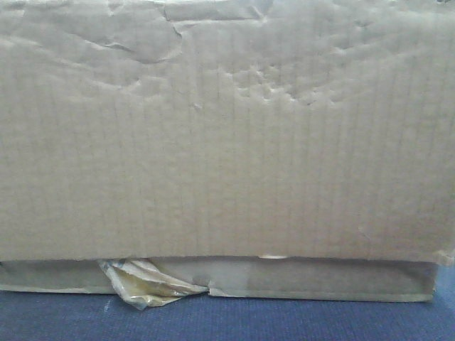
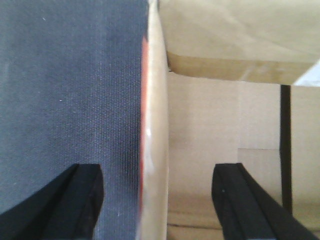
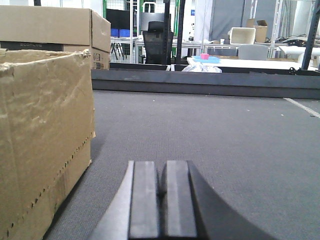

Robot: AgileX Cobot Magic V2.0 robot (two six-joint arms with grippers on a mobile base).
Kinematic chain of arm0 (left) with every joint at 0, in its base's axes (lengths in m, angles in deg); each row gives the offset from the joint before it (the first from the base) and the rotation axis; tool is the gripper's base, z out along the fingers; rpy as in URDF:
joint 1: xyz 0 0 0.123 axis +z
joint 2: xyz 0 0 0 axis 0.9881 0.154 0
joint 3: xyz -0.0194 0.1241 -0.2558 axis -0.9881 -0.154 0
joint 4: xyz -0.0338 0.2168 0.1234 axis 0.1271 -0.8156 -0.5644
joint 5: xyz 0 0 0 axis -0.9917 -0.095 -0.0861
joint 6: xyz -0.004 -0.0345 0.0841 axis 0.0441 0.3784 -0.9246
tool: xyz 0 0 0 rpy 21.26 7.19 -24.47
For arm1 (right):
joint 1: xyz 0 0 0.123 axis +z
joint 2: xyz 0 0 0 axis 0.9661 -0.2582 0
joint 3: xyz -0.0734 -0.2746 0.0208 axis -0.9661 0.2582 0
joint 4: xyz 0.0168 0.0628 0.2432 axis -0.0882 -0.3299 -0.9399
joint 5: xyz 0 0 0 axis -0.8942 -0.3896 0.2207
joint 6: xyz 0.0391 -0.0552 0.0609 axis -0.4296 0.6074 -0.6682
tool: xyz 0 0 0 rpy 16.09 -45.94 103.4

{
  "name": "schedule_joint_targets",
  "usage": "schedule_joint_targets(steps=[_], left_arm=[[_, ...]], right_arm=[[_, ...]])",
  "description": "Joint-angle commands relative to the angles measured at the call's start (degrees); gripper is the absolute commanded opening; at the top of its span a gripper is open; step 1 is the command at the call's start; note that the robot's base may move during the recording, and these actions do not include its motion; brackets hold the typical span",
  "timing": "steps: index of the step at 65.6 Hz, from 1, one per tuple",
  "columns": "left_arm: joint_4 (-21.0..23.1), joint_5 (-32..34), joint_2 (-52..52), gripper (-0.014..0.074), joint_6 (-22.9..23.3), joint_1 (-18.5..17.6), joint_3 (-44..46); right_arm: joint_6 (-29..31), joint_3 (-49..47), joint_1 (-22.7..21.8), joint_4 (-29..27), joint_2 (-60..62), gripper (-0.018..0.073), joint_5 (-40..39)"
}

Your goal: Stack two boxes on right shelf middle

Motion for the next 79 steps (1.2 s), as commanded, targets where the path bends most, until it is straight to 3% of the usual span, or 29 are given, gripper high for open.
schedule_joint_targets(steps=[1,20,28,35,48,68,79], left_arm=[[0.99,1.61,1.16,0.0356,-0.20,0.16,0.33],[1.82,3.06,2.87,0.0354,-0.20,1.22,0.43],[2.75,3.62,2.87,0.0313,-0.20,1.35,1.13],[2.73,3.50,2.87,0.0211,-0.20,1.35,2.09],[2.73,1.27,2.94,-0.0112,-0.20,1.35,2.55],[2.62,-3.76,1.65,-0.0111,0.35,1.91,10.60],[1.39,-4.10,0.75,-0.0111,5.56,4.42,21.09]], right_arm=[[0.01,0.02,-0.36,-0.19,0.17,-0.0162,-0.98],[0.01,0.02,-0.36,-0.19,0.17,-0.0162,-0.98],[0.01,0.02,-0.36,-0.19,0.17,-0.0162,-0.98],[0.01,0.02,-0.36,-0.19,0.17,-0.0162,-0.98],[0.01,0.02,-0.36,-0.19,0.17,-0.0162,-0.98],[0.01,0.02,-0.36,-0.19,0.17,-0.0162,-0.98],[0.01,0.02,-0.36,-0.19,0.17,-0.0162,-0.98]])
